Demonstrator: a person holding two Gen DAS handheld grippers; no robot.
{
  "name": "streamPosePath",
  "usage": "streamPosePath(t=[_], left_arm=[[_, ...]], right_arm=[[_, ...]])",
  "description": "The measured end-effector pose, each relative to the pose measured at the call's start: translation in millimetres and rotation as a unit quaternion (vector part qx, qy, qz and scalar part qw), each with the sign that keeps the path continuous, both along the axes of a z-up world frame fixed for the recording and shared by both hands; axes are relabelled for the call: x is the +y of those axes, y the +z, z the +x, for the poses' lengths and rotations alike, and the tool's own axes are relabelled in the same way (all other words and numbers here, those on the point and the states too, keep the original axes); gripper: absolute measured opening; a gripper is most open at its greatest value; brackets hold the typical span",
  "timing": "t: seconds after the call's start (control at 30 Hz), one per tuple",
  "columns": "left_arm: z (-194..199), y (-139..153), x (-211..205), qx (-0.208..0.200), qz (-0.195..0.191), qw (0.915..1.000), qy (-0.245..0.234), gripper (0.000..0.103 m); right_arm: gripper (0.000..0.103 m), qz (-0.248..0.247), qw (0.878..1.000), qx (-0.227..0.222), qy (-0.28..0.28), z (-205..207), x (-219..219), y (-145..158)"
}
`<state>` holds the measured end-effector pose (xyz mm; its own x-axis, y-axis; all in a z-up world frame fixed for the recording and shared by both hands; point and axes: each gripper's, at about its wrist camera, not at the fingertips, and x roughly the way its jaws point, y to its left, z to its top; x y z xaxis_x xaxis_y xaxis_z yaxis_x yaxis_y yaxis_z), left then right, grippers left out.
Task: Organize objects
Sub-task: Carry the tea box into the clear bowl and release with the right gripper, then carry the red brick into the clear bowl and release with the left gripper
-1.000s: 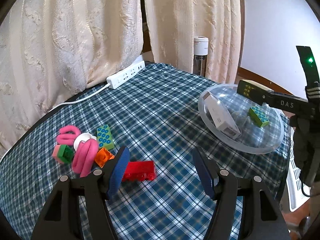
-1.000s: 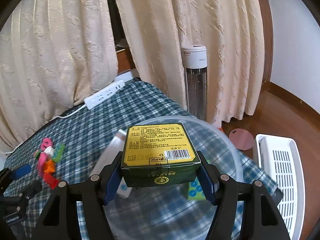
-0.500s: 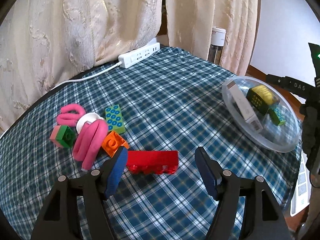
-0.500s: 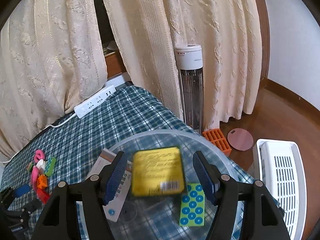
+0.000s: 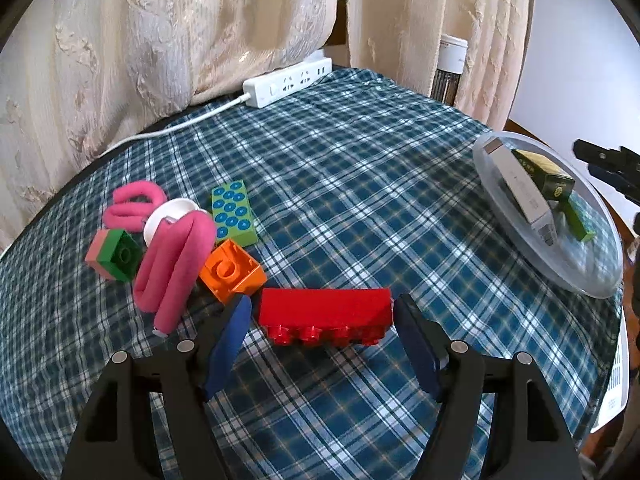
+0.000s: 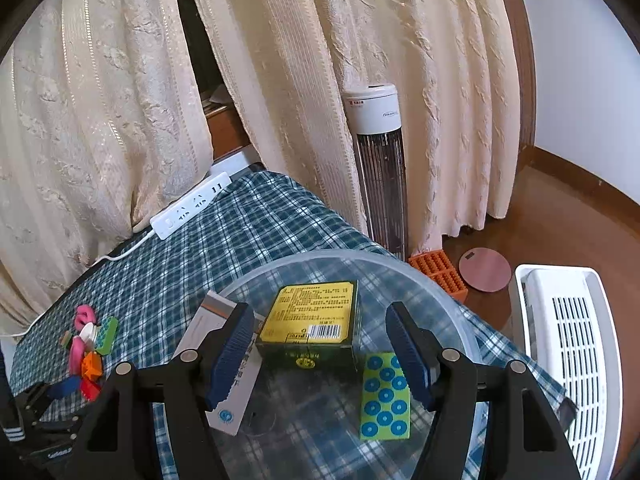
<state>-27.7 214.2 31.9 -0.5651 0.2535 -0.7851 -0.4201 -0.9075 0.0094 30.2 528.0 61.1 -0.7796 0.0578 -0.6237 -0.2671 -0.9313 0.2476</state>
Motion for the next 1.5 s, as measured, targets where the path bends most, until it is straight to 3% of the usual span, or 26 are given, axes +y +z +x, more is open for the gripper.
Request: streamPosePath(t=[0.13, 0.23, 0.53, 0.93, 1.5], left_arm=[[-3.9, -4.7, -2.6, -0.008, 0.005, 0.9999, 0.007, 0.074], [-4.7, -7.0, -2.7, -0.013, 0.005, 0.9999, 0.007, 0.065], [4.0, 6.2, 4.2, 0.001, 0.012, 0.9999, 0.000, 0.065], [40.1, 49.6, 68.7, 0.026, 0.045, 0.9938, -0.098, 0.065], [59.6, 51.0, 158.1, 0.015, 0.048, 0.9797, -0.194, 0.065]], right_arm=[[0.072, -0.003, 1.000, 0.005, 0.002, 6.1, -2.6, 1.6], [0.072, -0.003, 1.000, 0.007, 0.002, 9.6, -4.1, 2.8], [0.072, -0.012, 1.000, 0.014, -0.005, 21.1, 1.2, 3.0], [0.072, -0.014, 0.999, 0.024, -0.025, 42.0, 15.9, 4.0], [0.072, -0.020, 0.998, 0.030, -0.055, 65.5, 50.1, 1.4]])
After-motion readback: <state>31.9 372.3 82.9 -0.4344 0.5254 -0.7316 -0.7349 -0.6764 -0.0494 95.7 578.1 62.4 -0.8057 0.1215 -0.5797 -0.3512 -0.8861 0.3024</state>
